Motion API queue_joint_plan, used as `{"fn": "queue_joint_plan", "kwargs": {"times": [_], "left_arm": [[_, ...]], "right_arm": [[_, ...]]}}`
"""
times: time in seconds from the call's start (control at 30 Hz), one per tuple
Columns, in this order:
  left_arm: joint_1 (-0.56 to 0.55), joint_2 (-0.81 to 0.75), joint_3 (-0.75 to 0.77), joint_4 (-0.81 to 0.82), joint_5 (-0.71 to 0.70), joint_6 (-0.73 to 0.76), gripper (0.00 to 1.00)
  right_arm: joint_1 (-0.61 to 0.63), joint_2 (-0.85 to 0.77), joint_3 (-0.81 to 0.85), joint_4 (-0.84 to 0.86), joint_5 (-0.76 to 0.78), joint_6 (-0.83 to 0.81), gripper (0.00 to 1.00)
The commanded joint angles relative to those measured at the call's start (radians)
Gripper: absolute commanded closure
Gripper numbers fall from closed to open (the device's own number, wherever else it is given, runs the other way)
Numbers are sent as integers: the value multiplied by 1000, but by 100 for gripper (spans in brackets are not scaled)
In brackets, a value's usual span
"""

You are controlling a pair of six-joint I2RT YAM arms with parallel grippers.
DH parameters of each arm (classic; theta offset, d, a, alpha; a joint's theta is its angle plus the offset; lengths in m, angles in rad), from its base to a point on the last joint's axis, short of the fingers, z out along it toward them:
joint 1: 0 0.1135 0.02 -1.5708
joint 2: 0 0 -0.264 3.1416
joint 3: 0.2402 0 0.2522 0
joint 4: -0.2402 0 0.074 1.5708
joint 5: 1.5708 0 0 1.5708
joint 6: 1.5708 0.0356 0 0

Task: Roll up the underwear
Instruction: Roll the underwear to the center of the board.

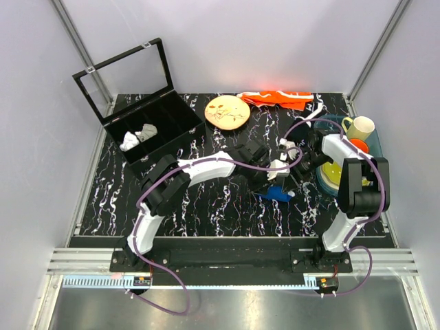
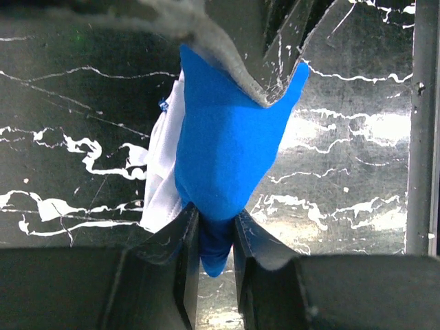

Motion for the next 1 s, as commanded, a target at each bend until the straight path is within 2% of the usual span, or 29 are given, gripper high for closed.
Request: {"fn": "queue_joint_plan", "kwargs": {"times": [0.0, 0.4, 0.7, 0.97], "left_arm": [[-20, 61, 6, -108, -75, -22, 76], [-61, 87, 8, -118, -101, -21, 76], [-66, 102, 5, -106, -144, -44, 76], [-66, 73, -86, 66, -242, -154, 75]], "right_arm": [[-16, -99, 44, -46, -92, -6, 35], [-50, -144, 24, -158, -108, -100, 34], [-50, -112, -41, -147, -94, -130, 33], [-36, -29, -107, -66, -65, -49, 34]]}}
